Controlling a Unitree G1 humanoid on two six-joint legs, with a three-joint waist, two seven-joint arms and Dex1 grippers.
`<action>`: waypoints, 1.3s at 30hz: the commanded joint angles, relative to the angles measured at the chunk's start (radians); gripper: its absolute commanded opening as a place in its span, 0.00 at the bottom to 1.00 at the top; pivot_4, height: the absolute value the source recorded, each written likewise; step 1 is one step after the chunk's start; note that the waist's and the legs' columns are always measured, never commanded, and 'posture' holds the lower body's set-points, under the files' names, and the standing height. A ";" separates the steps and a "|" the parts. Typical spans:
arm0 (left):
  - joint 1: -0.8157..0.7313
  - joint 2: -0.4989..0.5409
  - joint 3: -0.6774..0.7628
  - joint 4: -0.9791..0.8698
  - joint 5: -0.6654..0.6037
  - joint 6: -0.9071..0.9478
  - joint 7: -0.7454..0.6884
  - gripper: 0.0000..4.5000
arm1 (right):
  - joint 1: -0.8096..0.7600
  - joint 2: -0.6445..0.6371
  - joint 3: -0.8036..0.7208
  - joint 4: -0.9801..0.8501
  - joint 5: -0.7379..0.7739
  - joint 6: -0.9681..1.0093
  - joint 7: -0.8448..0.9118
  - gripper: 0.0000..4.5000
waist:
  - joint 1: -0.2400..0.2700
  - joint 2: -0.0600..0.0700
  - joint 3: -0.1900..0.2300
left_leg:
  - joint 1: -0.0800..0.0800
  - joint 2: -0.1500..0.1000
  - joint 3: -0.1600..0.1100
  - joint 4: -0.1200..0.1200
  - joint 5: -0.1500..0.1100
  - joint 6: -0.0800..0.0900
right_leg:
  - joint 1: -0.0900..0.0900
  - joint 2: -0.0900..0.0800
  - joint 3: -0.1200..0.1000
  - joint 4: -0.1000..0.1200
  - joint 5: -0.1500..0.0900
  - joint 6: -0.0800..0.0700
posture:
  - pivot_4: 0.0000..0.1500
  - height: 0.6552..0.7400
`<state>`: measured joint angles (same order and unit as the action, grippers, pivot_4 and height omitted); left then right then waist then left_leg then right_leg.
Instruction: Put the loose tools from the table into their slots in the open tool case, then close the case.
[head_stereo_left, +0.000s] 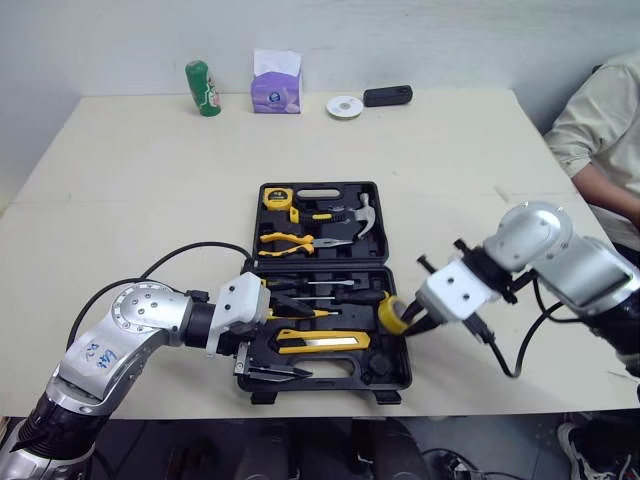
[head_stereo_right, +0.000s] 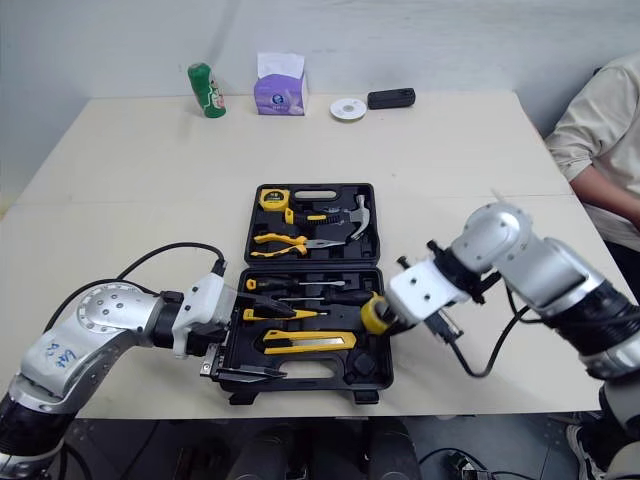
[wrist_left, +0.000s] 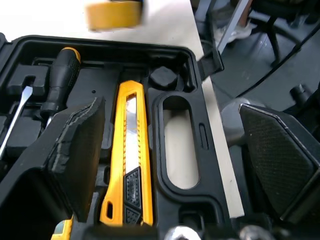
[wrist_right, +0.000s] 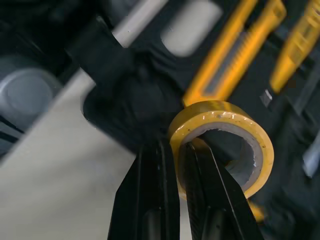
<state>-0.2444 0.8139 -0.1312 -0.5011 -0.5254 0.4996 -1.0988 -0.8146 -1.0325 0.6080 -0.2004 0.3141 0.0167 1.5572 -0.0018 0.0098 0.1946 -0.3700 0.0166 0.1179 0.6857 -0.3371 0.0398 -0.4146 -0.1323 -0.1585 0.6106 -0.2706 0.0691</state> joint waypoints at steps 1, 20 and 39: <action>0.003 -0.007 0.001 -0.016 -0.011 0.001 -0.004 1.00 | 0.029 0.024 -0.029 -0.126 -0.016 0.083 0.019 0.00 | 0.002 0.000 0.000 | 0.000 0.000 0.000 0.000 0.000 0.000 | 0.000 0.000 0.000 0.000 0.000 0.000 | 1.00 0.86; -0.045 -0.026 -0.004 -0.060 -0.044 0.079 0.010 1.00 | 0.128 0.070 -0.029 -0.139 -0.139 0.114 0.052 0.00 | 0.002 -0.001 0.000 | -0.001 0.000 0.000 0.000 0.000 0.002 | 0.001 0.000 -0.001 0.000 0.000 0.000 | 1.00 0.86; -0.098 -0.042 -0.001 -0.076 -0.055 0.125 0.024 1.00 | 0.214 0.092 -0.139 -0.236 -0.022 0.124 0.041 0.67 | 0.003 -0.004 -0.001 | 0.000 0.000 -0.001 0.000 0.000 0.002 | 0.002 0.001 -0.002 0.000 0.000 0.000 | 1.00 0.86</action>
<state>-0.3312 0.7649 -0.1449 -0.5465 -0.5633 0.6309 -1.0723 -0.5983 -0.9469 0.5296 -0.3972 0.2351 0.1413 1.5589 0.0013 0.0060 0.1939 -0.3703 0.0166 0.1168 0.6861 -0.3367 0.0419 -0.4128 -0.1318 -0.1602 0.6107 -0.2706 0.0690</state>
